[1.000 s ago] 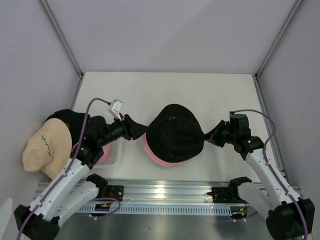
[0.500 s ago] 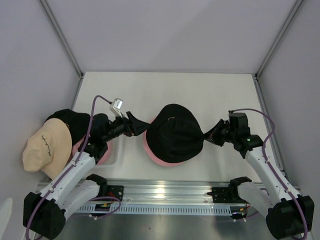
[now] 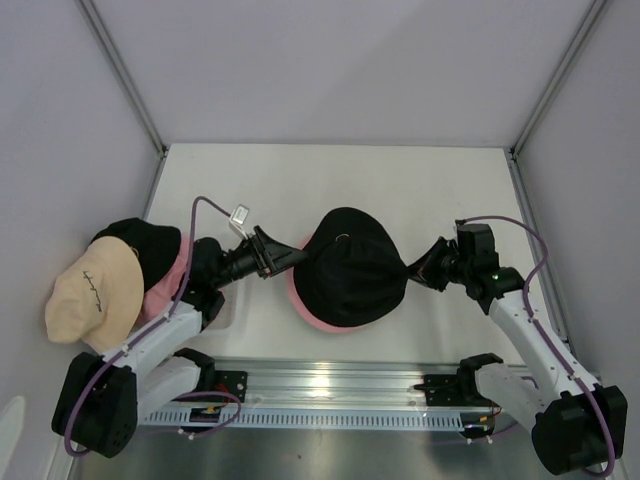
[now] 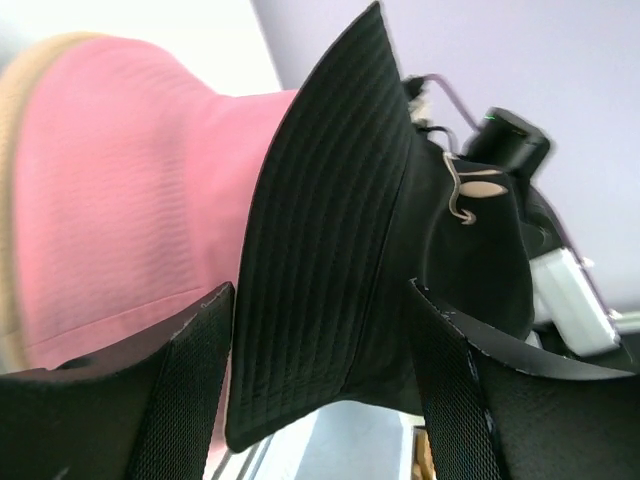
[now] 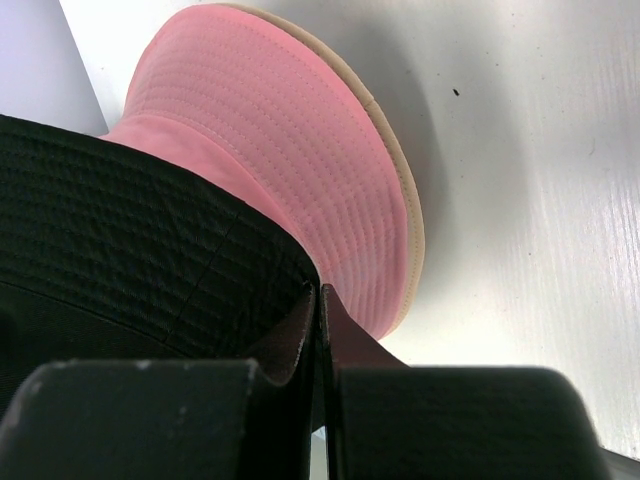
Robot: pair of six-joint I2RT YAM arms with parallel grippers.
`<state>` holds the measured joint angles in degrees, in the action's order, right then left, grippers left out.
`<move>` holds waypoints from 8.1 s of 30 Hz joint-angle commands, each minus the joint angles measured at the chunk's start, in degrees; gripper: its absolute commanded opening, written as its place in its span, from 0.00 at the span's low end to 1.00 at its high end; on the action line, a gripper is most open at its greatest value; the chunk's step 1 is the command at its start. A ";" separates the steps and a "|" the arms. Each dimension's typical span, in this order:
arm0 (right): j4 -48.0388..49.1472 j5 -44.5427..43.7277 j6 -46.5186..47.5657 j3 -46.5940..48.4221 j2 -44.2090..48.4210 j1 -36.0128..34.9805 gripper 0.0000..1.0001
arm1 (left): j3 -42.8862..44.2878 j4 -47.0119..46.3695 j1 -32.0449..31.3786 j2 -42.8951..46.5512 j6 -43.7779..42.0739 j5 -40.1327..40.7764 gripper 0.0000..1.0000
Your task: Stack the hats
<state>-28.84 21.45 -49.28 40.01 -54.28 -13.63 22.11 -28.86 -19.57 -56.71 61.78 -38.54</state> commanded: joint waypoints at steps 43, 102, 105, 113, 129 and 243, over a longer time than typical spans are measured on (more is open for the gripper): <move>-0.08 -3.00 -2.67 0.26 -0.12 -0.52 0.00 | 7.25 41.25 -3.18 8.45 4.49 27.55 0.01; 8.95 8.77 9.91 12.03 -6.80 -2.54 0.63 | 19.63 65.25 -12.77 18.48 -28.03 50.22 1.00; 14.59 10.19 7.88 8.86 -8.38 -3.68 0.63 | 20.95 66.56 -12.68 18.30 -28.82 51.55 0.99; 19.44 12.74 5.60 5.96 -10.49 -5.00 0.60 | 25.09 65.87 -12.68 18.30 -29.35 51.03 0.99; 20.66 13.61 4.54 1.13 -10.14 -5.36 0.50 | 30.97 64.02 -12.68 16.72 -30.05 47.86 0.99; 34.73 -18.62 24.67 -20.41 1.02 -23.54 0.00 | -9.80 29.22 -11.28 16.82 -11.41 35.37 0.01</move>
<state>8.67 7.68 -26.98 20.71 -51.75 -35.24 14.02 -2.50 -30.63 -36.99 55.27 -6.15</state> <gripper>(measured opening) 0.006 0.009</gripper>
